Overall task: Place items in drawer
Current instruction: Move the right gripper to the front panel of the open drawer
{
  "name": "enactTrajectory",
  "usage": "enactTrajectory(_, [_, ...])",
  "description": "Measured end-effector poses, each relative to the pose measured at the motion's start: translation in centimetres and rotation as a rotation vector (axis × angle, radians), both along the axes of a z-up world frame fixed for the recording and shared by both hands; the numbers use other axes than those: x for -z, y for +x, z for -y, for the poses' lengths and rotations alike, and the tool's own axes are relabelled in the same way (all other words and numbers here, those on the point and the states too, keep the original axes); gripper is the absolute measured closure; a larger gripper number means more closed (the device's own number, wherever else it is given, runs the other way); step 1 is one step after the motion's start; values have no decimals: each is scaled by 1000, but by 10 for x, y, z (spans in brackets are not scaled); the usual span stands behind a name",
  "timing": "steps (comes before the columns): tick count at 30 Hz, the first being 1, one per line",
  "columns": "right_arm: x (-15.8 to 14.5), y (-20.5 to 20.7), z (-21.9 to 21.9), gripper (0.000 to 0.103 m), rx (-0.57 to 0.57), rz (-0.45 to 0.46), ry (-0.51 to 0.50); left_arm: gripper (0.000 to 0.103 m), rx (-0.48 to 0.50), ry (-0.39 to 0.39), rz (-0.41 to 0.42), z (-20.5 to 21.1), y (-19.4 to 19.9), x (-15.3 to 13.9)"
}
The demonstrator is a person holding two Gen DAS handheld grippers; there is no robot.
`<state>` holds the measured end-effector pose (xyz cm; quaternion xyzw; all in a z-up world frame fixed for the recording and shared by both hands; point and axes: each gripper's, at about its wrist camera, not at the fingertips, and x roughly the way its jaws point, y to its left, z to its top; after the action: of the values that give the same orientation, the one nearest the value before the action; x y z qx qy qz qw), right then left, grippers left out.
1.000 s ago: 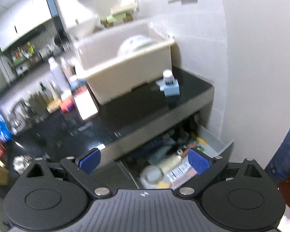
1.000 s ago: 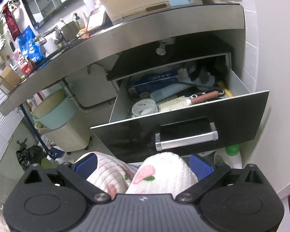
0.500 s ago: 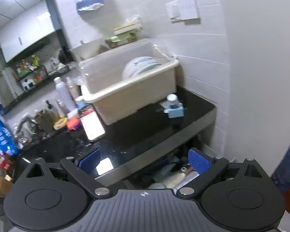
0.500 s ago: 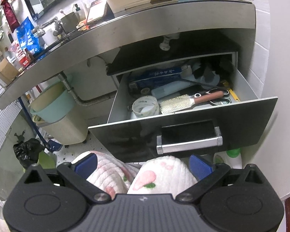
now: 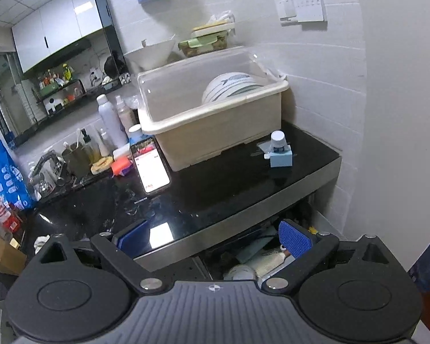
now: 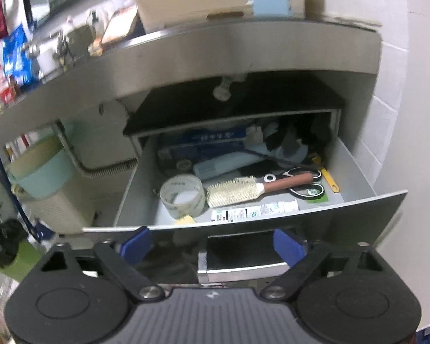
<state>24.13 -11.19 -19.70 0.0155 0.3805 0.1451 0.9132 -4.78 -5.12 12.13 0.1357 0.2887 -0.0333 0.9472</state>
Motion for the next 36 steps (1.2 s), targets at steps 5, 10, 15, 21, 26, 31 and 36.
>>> enactTrajectory(5, [21,13,-5,24,-8,-41,-58,5,-15,-11,-1,-7,-1,1])
enactTrajectory(10, [41,24,-7,29,18,-69,-104,5,-2,-15,-9,-7,-2,5])
enactTrajectory(15, [56,36,-11,29,10,-90,-155,5,10,-20,-36,-7,1,11])
enactTrajectory(21, [72,50,-15,29,7,-121,-184,5,22,-42,-73,-2,10,15])
enactTrajectory(26, [84,57,-16,29,14,-144,-191,5,39,-59,-85,5,20,15])
enactTrajectory(31, [89,59,-15,30,1,-146,-194,5,54,-56,-136,9,33,21])
enactTrajectory(36, [89,60,-16,29,-8,-150,-195,5,72,-35,-141,16,38,26])
